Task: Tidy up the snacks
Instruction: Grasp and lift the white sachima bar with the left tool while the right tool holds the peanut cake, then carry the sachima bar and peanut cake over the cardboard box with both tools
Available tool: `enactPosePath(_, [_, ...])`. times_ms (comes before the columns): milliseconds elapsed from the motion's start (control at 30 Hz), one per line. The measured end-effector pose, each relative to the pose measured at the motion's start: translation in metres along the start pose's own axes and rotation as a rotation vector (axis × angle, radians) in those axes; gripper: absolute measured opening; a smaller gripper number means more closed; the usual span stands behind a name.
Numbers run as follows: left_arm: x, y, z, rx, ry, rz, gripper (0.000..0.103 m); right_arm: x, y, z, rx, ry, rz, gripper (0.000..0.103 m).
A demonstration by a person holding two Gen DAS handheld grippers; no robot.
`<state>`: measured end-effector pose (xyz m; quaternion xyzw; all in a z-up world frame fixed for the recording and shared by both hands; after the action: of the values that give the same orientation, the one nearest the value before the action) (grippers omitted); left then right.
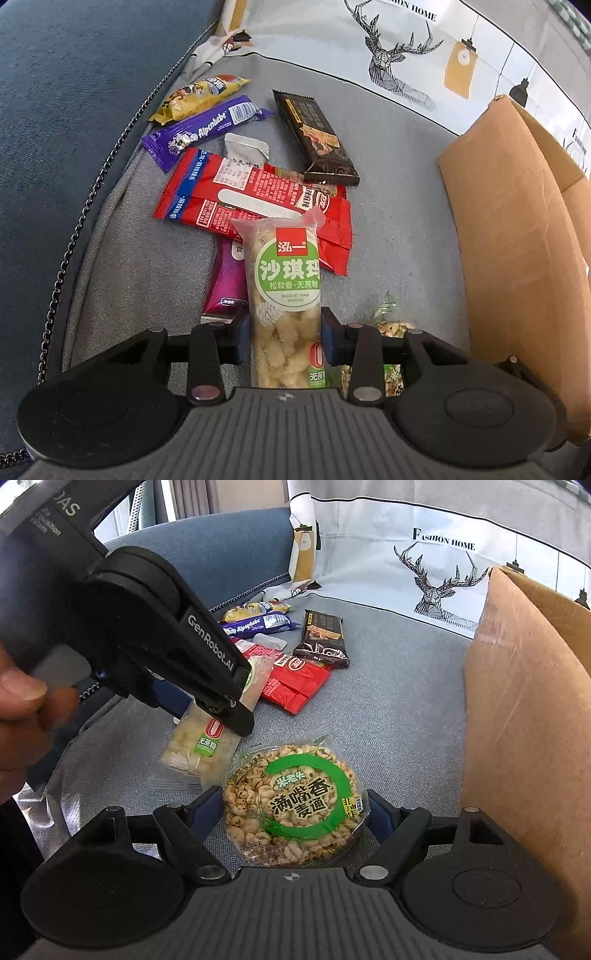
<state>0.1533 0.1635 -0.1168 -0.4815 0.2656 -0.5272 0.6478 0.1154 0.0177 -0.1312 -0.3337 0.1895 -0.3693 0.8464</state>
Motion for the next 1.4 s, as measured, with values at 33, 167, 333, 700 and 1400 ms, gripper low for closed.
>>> enactPosePath(33, [0.001,0.000,0.000,0.000,0.004,0.001,0.041,0.000,0.000,0.000,0.000,-0.001,-0.001,0.082])
enactPosePath(167, [0.000,-0.001,0.001,0.013,-0.006,-0.008,0.040,-0.002,-0.001,0.001,0.011,-0.015,-0.012,0.081])
enactPosePath(333, [0.002,-0.014,0.008,0.082,-0.046,-0.073,0.039,-0.005,-0.015,0.004,0.071,-0.044,-0.041,0.081])
enactPosePath(700, [0.014,-0.082,0.019,0.373,-0.076,-0.217,0.039,-0.007,-0.094,0.038,0.276,-0.043,-0.075,0.081])
enactPosePath(1400, [0.084,-0.102,0.027,0.464,-0.070,-0.361,0.039,0.157,-0.203,0.058,0.454,0.110,-0.310,0.081])
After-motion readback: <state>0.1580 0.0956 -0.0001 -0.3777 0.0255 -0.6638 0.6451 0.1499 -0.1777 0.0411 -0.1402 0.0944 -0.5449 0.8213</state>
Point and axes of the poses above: each gripper's, at about its wrist camera, not at the fingertips, and y roughly the way its jaws point, x to its right, z to its top, the point moved 7 cm from there along y, roughly the way its jaws point, and after that the axes turned 1 degree about -x, right-handed, at the moved point
